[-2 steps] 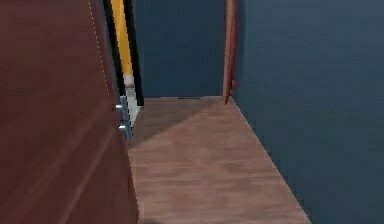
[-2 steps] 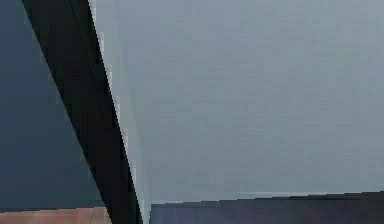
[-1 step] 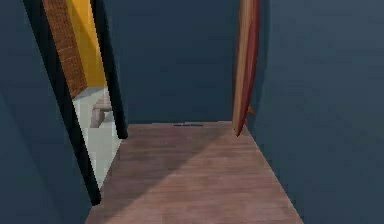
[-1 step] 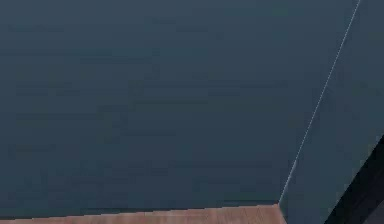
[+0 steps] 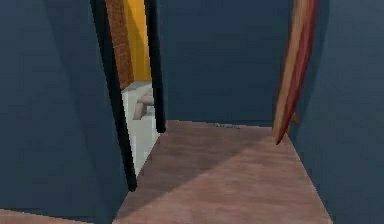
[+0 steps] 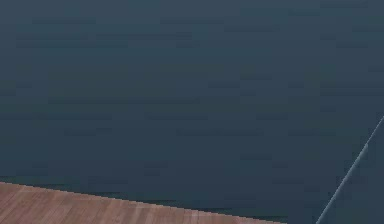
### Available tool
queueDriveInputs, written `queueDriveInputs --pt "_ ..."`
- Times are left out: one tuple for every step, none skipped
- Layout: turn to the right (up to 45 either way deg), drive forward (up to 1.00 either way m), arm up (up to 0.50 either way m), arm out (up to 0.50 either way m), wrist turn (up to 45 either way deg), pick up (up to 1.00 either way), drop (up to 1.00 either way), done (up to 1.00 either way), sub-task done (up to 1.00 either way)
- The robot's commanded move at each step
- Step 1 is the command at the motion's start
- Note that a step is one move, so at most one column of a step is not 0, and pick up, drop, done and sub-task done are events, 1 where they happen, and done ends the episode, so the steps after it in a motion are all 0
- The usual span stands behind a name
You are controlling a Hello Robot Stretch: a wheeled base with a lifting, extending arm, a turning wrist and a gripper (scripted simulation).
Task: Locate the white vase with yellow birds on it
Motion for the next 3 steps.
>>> queueDriveInputs --pt "0.0 0.20 0.00 0.00 0.0 0.00 0.00 0.00 0.00" --pt "-3.0 0.00 0.00 0.00 0.0 0.00 0.00 0.00 0.00" --pt "0.0 1.00 0.00 0.00 0.0 0.00 0.00 0.00 0.00"
